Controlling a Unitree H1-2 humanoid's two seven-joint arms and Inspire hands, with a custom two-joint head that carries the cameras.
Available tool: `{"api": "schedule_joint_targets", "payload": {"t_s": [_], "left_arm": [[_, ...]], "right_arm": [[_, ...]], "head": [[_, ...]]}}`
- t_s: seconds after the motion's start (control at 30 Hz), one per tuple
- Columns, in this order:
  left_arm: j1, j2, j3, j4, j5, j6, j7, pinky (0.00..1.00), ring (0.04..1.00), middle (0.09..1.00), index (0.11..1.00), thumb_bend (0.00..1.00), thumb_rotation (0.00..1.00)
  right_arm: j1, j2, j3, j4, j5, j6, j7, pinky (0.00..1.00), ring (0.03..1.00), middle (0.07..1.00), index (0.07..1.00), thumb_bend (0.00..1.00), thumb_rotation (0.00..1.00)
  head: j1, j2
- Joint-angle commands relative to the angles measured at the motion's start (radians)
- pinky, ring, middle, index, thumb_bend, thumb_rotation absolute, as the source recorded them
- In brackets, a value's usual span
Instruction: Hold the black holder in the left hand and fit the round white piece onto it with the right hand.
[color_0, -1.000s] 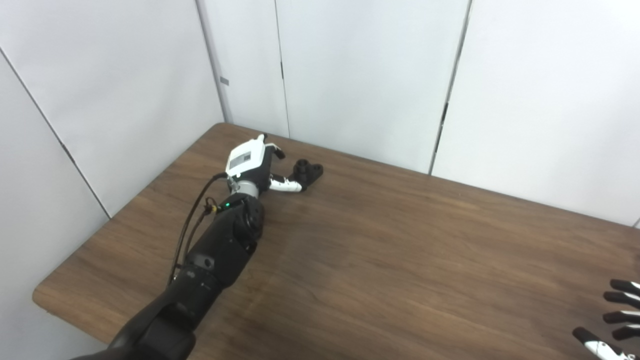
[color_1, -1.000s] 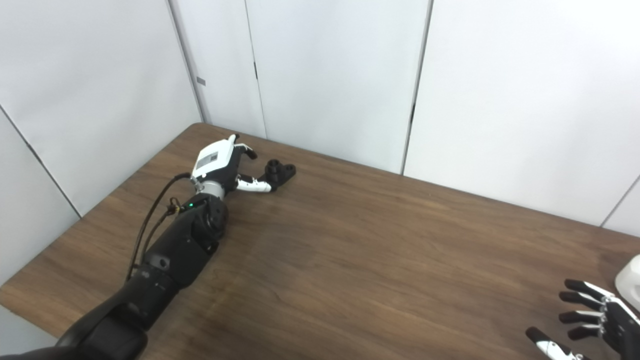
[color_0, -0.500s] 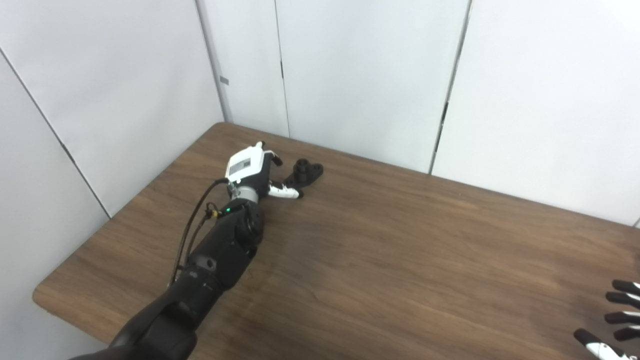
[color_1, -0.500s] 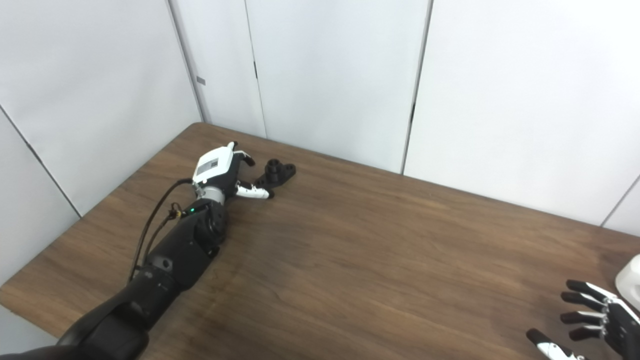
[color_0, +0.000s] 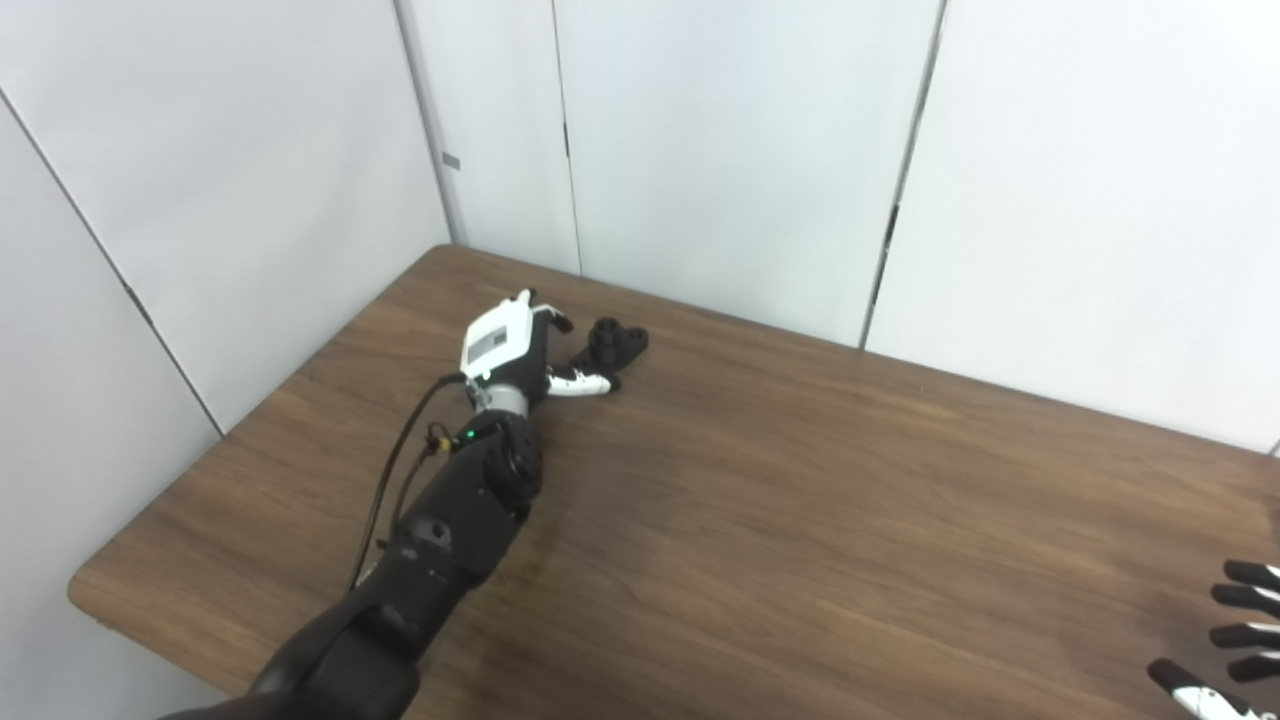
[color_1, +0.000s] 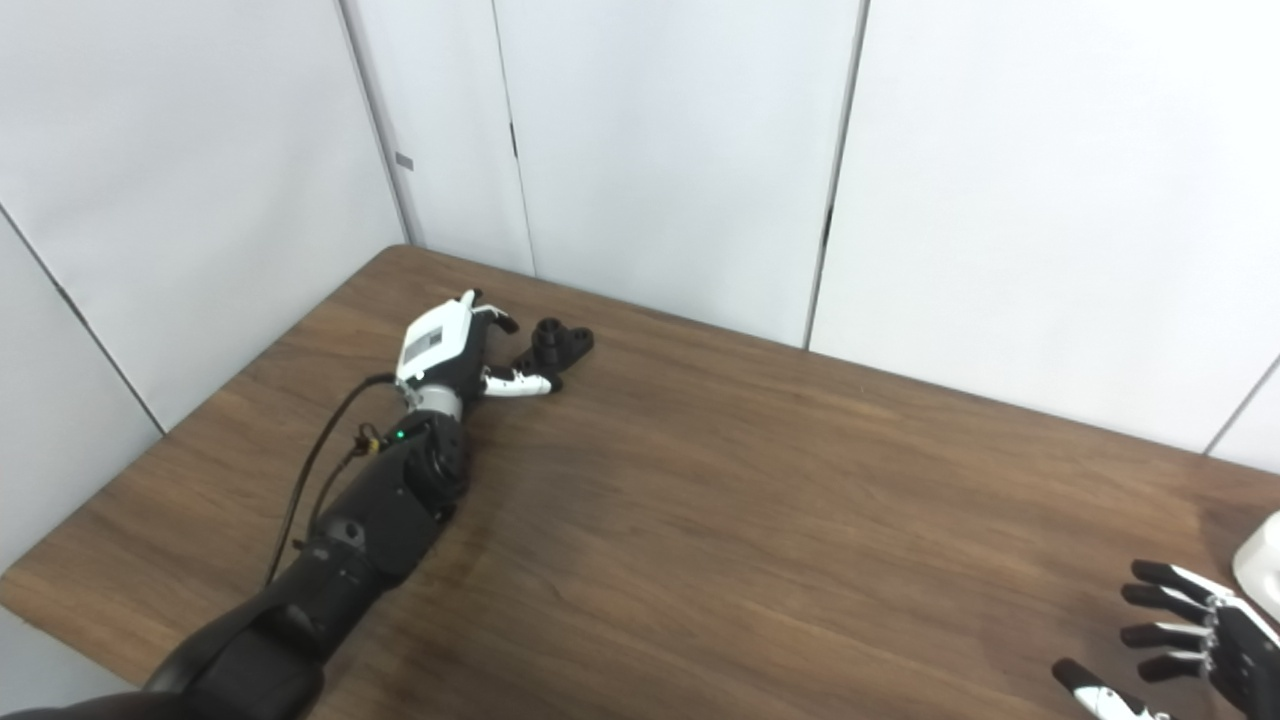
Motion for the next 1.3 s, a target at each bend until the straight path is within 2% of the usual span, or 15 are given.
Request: {"api": "schedule_joint_targets", "payload": {"t_s": [0.0, 0.27, 0.47, 0.63, 0.73, 0.83, 0.87, 0.93, 1.17, 1.27], "left_arm": [[-0.044, 0.006, -0.007, 0.014, 0.003, -0.028, 0.033, 0.83, 0.984, 0.963, 0.709, 0.97, 0.29], [-0.061, -0.002, -0.026, 0.081, -0.016, -0.047, 0.047, 0.89, 0.996, 0.954, 0.7, 0.96, 0.3], [-0.06, -0.007, -0.029, 0.098, -0.042, -0.046, 0.045, 0.94, 1.0, 0.945, 0.671, 0.93, 0.27], [-0.059, 0.001, -0.047, 0.114, -0.041, -0.056, 0.035, 0.97, 0.981, 0.89, 0.503, 0.88, 0.25], [-0.058, 0.013, -0.064, 0.117, -0.037, -0.065, 0.021, 0.95, 0.965, 0.873, 0.463, 0.88, 0.27], [-0.055, 0.02, -0.07, 0.112, -0.049, -0.077, 0.008, 0.98, 0.963, 0.865, 0.442, 0.89, 0.26], [-0.054, 0.022, -0.073, 0.111, -0.049, -0.079, 0.002, 0.99, 0.964, 0.864, 0.464, 0.67, 0.15], [-0.05, 0.026, -0.08, 0.102, -0.05, -0.082, -0.009, 1.0, 0.959, 0.861, 0.475, 0.56, 0.1], [-0.012, 0.035, -0.122, 0.05, -0.039, -0.111, -0.055, 0.92, 0.949, 0.862, 0.478, 0.52, 0.08], [0.015, 0.039, -0.142, 0.009, -0.047, -0.135, -0.081, 0.93, 0.955, 0.871, 0.478, 0.52, 0.07]], "right_arm": [[-0.019, -0.008, -0.005, -0.041, -0.003, -0.018, -0.006, 0.42, 0.548, 0.663, 0.695, 0.56, 0.0], [-0.017, -0.005, -0.007, -0.071, -0.003, 0.01, 0.0, 0.43, 0.55, 0.664, 0.694, 0.56, 0.0], [-0.014, -0.005, -0.007, -0.093, -0.008, 0.031, 0.002, 0.43, 0.554, 0.666, 0.694, 0.56, 0.0], [-0.017, -0.009, -0.01, -0.09, -0.003, 0.03, 0.002, 0.43, 0.552, 0.664, 0.693, 0.57, 0.0], [-0.019, -0.009, -0.01, -0.088, -0.003, 0.033, 0.001, 0.43, 0.547, 0.661, 0.692, 0.56, 0.0], [-0.024, -0.01, -0.01, -0.082, -0.003, 0.032, 0.002, 0.43, 0.549, 0.661, 0.692, 0.56, 0.0], [-0.026, -0.01, -0.009, -0.08, -0.002, 0.031, 0.002, 0.43, 0.55, 0.662, 0.692, 0.56, 0.0], [-0.029, -0.009, -0.008, -0.08, -0.002, 0.033, 0.003, 0.43, 0.551, 0.661, 0.69, 0.56, 0.0], [-0.039, -0.003, -0.003, -0.074, -0.004, 0.028, 0.0, 0.43, 0.55, 0.661, 0.69, 0.56, 0.0], [-0.042, 0.0, 0.0, -0.07, -0.009, 0.024, -0.003, 0.43, 0.546, 0.659, 0.692, 0.56, 0.0]], "head": [[-0.002, 0.002], [-0.008, 0.007], [-0.01, 0.012], [-0.005, 0.016], [-0.003, 0.014], [0.0, 0.013], [0.0, 0.013], [-0.001, 0.014], [-0.007, 0.013], [-0.016, 0.013]]}}
